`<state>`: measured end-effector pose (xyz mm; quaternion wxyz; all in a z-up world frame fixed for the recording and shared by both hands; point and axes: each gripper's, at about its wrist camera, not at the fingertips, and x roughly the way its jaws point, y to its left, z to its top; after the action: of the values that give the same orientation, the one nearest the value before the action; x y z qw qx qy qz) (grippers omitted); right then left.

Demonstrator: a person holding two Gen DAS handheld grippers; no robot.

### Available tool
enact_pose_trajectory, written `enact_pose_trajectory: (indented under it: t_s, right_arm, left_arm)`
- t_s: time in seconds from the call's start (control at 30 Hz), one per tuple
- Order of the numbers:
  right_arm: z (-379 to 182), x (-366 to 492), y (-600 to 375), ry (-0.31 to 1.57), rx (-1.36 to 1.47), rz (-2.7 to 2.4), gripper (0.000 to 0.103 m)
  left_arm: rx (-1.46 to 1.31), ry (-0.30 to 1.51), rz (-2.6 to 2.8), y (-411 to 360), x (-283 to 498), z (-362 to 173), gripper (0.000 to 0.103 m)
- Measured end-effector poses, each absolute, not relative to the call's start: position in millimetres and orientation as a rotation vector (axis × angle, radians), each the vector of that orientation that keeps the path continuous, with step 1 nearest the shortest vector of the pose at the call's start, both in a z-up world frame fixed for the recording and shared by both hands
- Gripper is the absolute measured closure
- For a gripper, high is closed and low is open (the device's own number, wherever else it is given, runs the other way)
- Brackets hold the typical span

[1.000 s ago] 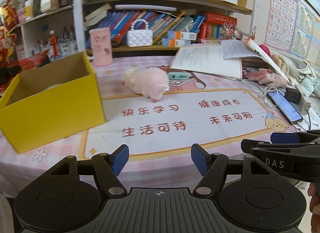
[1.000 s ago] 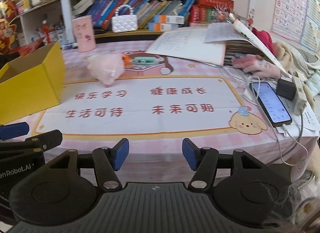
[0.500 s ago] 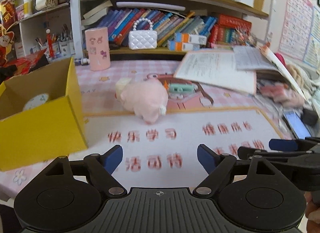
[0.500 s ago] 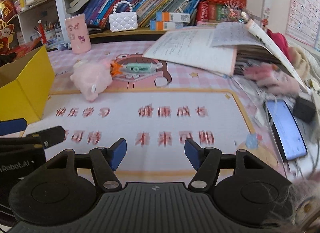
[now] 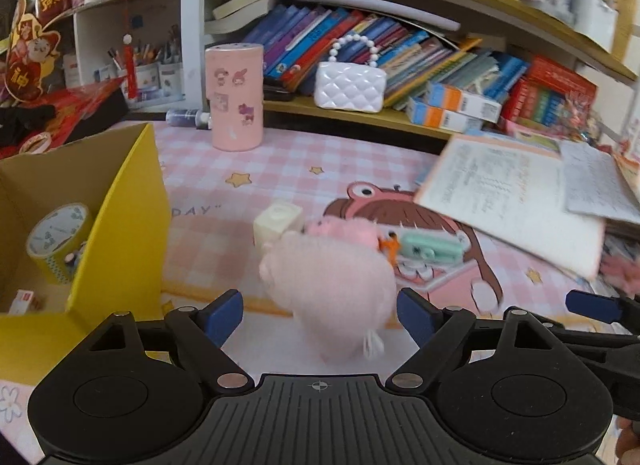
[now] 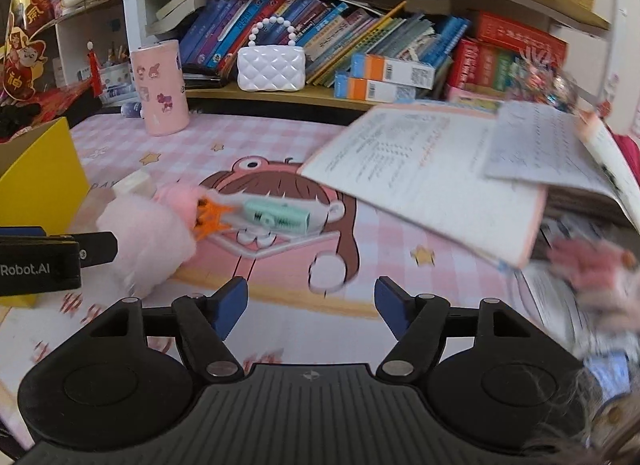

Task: Organize objects
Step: 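Grasp the mint-green marker with the right tool while the left tool grasps the pink plush pig, then carry the green marker in the right tool while the left tool carries the pig over the box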

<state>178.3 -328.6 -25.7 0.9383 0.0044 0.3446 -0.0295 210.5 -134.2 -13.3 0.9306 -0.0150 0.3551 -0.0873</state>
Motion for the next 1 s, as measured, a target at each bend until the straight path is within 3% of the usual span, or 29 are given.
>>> enact_pose_trajectory:
  t_s: [0.2,0.57,0.7,0.77,0.8,0.83,1.0]
  right_arm:
    - [-39.7,229.0,-334.4,0.686,-0.079,0.011,0.028]
    - [-72.8,305.2,-324.5,0.709,-0.201,0.17,0.031]
    - [-82.6,320.4,-323.0,0.75,-0.184,0.227,0.05]
    - [-83.3,321.6,-323.7,0.759,-0.167,0.248,0.063]
    - [-83.0,321.3,-324.0,0.767,-0.154,0.265,0.078]
    - [-82.0,320.4,-323.3,0.777,-0.144,0.279,0.085]
    - [-74.3,300.5,-318.2,0.768,-0.132,0.277,0.085]
  left_arm:
    - [-0.067,0.758,-0.146,-147.1,245.8,-19.7,0.017]
    - [-0.086,0.833,-0.084,-157.4,279.0,-42.7,0.016]
    - [-0.094,0.823,-0.084,-155.4,278.9,-46.5,0.018]
    - [-0.089,0.815,-0.094,-154.7,276.7,-46.4,0.028]
    - [-0.087,0.808,-0.104,-153.8,274.3,-45.3,0.032]
    - [-0.088,0.805,-0.11,-152.8,271.5,-43.0,0.038]
    - [-0.104,0.788,-0.144,-146.5,252.3,-29.9,0.044]
